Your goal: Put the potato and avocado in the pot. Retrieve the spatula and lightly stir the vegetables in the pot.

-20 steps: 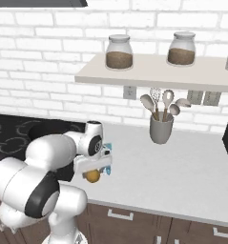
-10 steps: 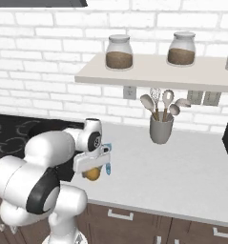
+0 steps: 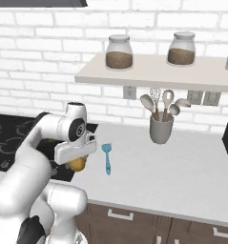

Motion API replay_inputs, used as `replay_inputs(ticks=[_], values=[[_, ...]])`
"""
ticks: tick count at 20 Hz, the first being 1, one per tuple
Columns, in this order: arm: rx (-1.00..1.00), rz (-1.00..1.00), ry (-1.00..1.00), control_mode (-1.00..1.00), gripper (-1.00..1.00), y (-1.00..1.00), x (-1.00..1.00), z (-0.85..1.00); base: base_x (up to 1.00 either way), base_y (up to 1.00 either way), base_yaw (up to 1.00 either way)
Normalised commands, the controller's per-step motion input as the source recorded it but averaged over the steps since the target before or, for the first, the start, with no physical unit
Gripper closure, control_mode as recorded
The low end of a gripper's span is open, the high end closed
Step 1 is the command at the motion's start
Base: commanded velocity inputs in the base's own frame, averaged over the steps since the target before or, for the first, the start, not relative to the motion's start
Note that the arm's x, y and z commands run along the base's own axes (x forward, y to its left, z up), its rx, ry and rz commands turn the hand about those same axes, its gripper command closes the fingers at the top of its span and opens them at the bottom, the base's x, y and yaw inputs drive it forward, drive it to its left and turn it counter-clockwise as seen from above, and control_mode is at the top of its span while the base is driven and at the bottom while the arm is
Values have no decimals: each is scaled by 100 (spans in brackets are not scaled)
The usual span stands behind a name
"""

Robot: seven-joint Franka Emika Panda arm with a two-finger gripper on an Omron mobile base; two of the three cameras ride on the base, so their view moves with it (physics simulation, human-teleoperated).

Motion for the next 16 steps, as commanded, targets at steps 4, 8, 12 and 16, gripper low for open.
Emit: replay_inputs(ticks=[4, 8, 12, 16], values=[[9, 10, -1, -100, 100, 83, 0, 100, 0, 0, 0], [8, 9, 0, -100, 100, 83, 29, 100, 0, 0, 0], [7, 13, 0, -100, 100, 76, 45, 88, 0, 0, 0], [7, 18, -3, -100, 100, 80, 56, 35, 0, 0, 0]])
